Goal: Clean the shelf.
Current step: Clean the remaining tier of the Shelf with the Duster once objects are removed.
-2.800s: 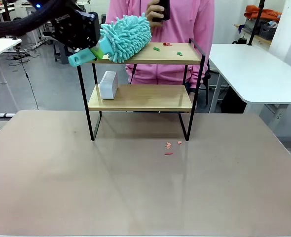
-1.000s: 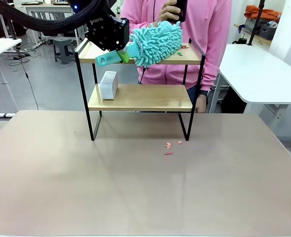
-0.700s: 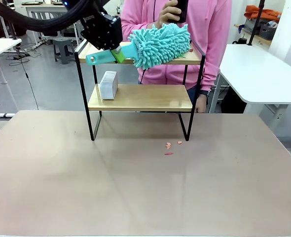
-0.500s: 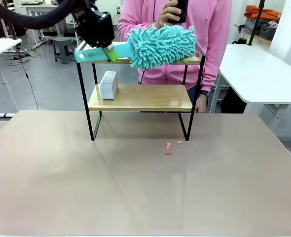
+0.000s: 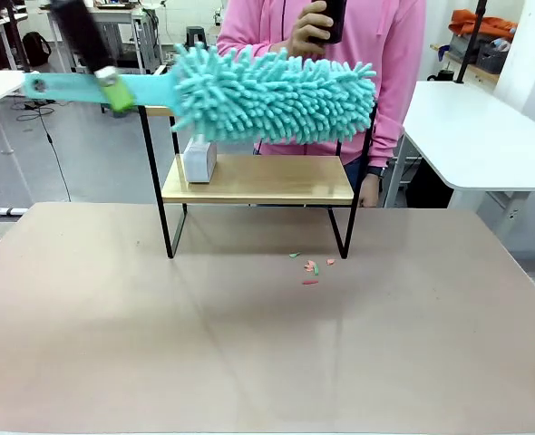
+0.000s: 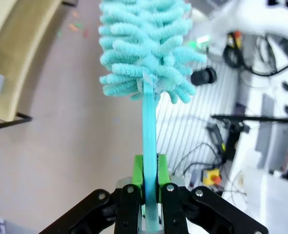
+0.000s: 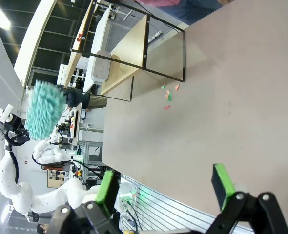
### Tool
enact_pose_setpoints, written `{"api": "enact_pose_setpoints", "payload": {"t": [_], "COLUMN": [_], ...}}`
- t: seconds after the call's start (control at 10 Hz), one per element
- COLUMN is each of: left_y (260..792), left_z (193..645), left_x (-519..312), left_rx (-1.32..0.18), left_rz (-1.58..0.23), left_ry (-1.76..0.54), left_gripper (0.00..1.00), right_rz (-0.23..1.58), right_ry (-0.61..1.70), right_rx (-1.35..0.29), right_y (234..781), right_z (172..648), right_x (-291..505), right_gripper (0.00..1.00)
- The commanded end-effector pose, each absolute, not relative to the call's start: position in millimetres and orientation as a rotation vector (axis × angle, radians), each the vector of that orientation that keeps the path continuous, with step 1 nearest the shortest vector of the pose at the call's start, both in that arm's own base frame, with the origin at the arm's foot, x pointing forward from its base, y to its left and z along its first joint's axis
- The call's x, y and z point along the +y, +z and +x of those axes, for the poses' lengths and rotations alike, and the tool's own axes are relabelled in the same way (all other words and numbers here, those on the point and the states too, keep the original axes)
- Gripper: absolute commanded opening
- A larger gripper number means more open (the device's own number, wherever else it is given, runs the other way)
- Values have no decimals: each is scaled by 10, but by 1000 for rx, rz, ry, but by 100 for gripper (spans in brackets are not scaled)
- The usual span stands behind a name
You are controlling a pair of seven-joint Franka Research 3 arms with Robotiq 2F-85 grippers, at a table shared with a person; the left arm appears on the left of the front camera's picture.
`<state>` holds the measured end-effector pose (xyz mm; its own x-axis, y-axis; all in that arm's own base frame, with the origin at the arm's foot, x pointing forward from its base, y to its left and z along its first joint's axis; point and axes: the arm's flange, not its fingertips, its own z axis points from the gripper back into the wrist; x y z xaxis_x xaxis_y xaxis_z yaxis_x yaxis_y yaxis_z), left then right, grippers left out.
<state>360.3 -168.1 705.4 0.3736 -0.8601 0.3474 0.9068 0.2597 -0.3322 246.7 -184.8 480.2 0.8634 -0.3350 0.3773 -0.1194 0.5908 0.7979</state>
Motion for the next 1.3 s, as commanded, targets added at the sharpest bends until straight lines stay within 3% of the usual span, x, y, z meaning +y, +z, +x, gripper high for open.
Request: {"api": "enact_pose_setpoints", "payload": {"t": [0.0, 0.6, 1.2], "left_y": [7091, 7094, 6898], "left_z": [3633, 3659, 3127], "left_x": [-1485, -1050, 554], "left_rx": [-102, -229, -601], "left_rz": [-579, -679, -773], "left_ry": [-1252, -1062, -396], "left_gripper": [0, 0, 0], "right_rz": [958, 958, 958], "right_ry": [-115, -115, -115], "right_rx": [-562, -562, -562], "right_y": [4812, 4812, 4812], "right_z": [2495, 2495, 2495], "right_x": [-1842, -1842, -1842], "right_gripper": [100, 100, 100]}}
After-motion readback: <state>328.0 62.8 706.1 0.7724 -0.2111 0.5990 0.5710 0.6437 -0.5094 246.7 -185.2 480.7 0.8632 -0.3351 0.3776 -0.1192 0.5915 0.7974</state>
